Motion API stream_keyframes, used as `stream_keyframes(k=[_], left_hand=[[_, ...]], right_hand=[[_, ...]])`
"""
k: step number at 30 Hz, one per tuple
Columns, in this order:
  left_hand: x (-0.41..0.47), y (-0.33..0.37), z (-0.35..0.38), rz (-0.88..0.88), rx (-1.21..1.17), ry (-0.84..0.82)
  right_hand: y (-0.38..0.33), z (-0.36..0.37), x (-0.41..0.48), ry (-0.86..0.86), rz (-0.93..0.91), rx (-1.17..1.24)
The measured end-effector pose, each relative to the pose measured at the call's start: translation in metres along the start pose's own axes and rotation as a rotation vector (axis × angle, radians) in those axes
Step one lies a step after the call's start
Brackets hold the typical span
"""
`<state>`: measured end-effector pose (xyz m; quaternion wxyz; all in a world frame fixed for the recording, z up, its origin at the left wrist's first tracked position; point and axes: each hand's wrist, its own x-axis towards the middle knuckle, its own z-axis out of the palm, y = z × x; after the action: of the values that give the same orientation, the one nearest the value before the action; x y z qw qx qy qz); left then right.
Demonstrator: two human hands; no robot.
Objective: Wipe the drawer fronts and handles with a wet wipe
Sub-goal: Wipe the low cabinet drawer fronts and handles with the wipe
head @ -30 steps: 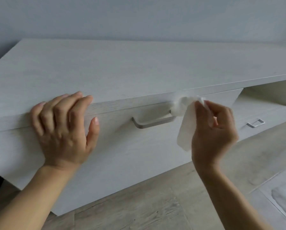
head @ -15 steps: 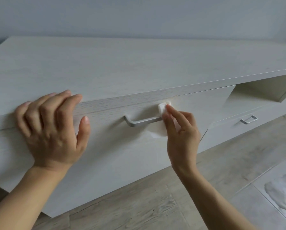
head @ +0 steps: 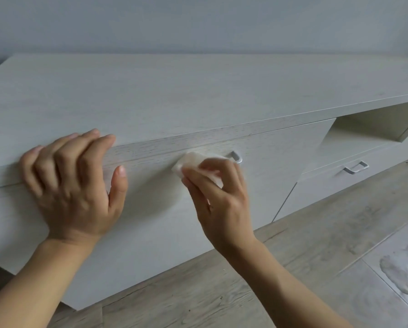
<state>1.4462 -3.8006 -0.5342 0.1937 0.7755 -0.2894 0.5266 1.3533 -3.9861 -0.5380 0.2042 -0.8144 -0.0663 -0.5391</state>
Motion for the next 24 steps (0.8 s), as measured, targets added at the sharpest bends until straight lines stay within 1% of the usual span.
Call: stream_keyframes(k=[2, 5, 7, 9, 11, 14, 17, 21, 24], left_hand=[[0.0, 0.002, 0.0, 0.003, 0.013, 0.006], [0.0, 0.001, 0.0, 0.003, 0.028, 0.019], [0.0, 0.001, 0.001, 0.001, 0.029, 0.02], [0.0, 0.002, 0.0, 0.005, 0.031, 0.023], [0.002, 0.004, -0.001, 0.005, 0.054, 0.04], [0.004, 0.005, -0.002, 0.009, 0.089, 0.065], [0.003, 0.004, -0.001, 0.004, 0.087, 0.064], [0.003, 0.005, -0.001, 0.007, 0.093, 0.063], [0.004, 0.005, -0.001, 0.013, 0.112, 0.079]], right_hand=[[0.008, 0.001, -0.005, 0.003, -0.077, -0.034], [0.006, 0.01, -0.013, -0.06, -0.141, 0.022], [0.008, 0.013, -0.014, -0.082, -0.178, 0.004], [0.017, 0.007, -0.011, -0.079, -0.157, 0.004], [0.024, 0.0, -0.007, -0.025, -0.12, 0.018], [0.01, 0.008, -0.002, 0.051, -0.043, 0.078], [0.002, 0.014, 0.002, 0.048, 0.012, 0.111], [0.026, -0.004, 0.001, 0.047, 0.018, 0.037], [0.02, 0.003, 0.001, 0.06, 0.011, 0.076]])
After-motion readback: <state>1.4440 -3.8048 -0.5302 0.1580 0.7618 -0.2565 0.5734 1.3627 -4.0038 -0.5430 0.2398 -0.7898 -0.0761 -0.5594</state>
